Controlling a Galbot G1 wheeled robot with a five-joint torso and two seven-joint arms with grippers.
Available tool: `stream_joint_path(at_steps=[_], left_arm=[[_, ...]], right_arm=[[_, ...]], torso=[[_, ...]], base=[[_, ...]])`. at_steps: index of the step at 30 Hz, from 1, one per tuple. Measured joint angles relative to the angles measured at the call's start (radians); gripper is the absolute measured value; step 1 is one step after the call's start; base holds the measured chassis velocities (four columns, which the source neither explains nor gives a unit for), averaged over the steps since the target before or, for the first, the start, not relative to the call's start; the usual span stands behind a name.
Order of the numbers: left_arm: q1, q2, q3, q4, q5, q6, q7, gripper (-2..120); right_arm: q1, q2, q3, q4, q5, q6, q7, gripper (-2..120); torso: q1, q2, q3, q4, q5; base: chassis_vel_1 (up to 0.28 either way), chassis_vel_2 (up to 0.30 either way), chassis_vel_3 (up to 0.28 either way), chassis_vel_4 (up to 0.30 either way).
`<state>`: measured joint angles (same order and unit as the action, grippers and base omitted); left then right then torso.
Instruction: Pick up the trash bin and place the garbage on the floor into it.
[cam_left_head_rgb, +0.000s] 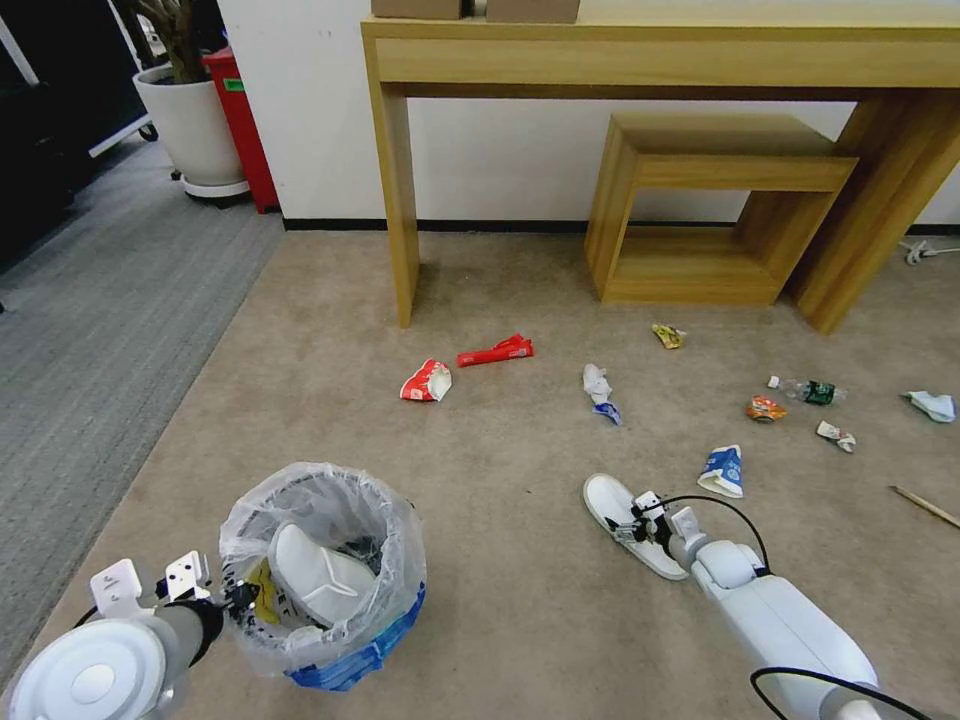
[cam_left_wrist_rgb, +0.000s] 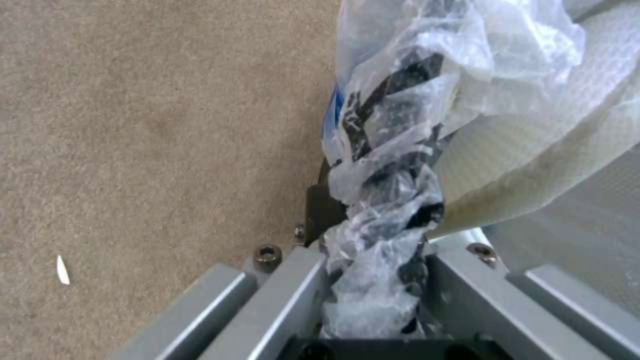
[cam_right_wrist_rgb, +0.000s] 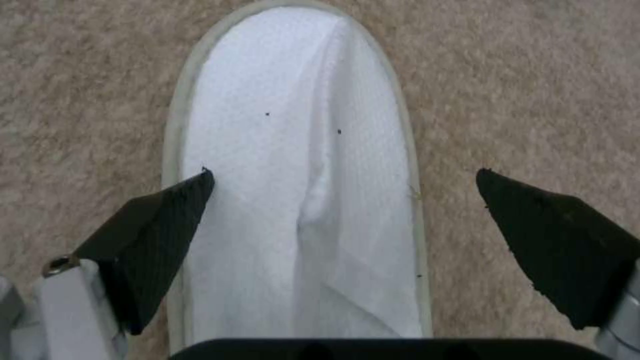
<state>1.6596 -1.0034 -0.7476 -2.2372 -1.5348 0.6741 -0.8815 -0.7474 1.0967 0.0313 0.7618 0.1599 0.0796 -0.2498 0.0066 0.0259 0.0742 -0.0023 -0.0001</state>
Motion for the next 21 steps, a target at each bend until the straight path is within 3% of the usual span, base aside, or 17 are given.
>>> stream_joint_path(at_steps=[21], left_arm=[[0.007,-0.006,0.003,0.008,0.03,0.001,0.02,0]], right_arm=[[-0.001,0.037,0.001,-0.016,-0.027,0.016,0.022,100]], torso=[[0.0,0.0,0.0,0.0001,0.0]], base=[[0.0,0.0,0.0,0.0]])
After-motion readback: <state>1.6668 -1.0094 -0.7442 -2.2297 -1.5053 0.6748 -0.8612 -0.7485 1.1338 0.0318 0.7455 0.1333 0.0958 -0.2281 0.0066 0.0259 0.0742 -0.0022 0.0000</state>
